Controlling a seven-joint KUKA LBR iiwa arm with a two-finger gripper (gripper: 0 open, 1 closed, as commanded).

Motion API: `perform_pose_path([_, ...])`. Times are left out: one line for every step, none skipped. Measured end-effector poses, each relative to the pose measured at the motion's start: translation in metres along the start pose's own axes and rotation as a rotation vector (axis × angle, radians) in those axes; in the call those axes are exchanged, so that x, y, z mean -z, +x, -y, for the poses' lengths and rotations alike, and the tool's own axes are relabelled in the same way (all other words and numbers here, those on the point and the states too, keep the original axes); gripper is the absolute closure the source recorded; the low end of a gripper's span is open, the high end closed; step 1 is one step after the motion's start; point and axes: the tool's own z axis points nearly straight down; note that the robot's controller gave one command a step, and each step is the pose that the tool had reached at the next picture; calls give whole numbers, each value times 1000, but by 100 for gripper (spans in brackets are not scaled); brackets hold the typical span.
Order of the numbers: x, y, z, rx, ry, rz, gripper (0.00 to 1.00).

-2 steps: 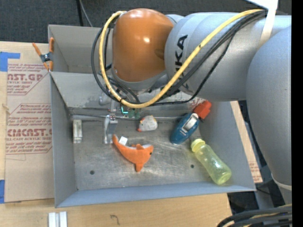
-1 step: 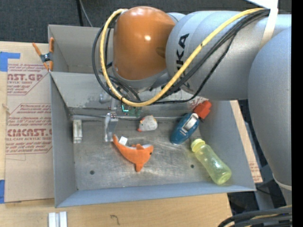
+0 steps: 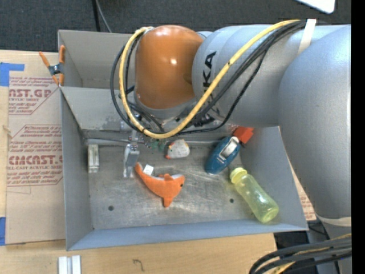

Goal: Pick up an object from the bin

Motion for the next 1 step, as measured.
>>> perform_pose_path([-52,4,22,101,3,-6,0])
